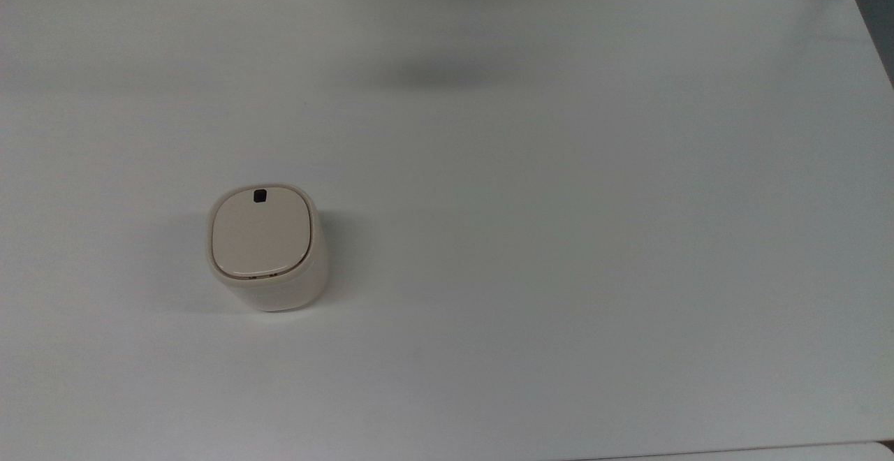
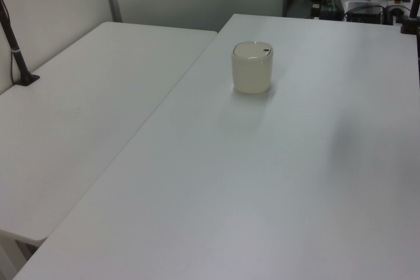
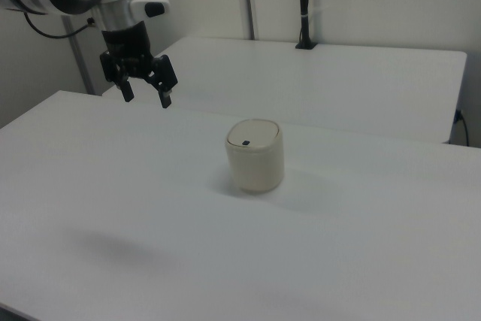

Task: Open the trash bin

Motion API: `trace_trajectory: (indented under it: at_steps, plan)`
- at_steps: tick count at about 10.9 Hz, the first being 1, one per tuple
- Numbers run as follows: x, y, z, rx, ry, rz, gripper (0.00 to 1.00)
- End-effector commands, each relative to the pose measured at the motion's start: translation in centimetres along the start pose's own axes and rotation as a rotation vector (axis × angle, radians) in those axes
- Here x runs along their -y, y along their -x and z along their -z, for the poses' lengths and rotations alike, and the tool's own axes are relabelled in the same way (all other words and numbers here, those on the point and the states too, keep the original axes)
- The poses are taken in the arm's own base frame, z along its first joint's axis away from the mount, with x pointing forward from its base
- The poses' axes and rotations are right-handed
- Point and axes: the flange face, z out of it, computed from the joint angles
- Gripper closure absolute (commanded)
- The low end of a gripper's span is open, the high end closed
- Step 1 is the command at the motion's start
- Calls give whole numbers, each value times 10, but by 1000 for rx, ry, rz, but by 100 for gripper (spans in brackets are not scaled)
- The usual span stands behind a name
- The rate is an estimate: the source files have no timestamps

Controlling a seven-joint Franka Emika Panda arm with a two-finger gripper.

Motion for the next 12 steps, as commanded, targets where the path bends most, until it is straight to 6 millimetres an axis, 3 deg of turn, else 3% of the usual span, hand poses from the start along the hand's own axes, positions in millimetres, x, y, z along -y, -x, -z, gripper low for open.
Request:
trace_trajectory:
  at_steps: [1, 8, 12]
  plan:
    - [1, 4, 4, -15, -20, 18, 0]
    - [0, 3, 4, -18, -19, 8, 0]
    - [-11, 4, 4, -15, -21, -17, 0]
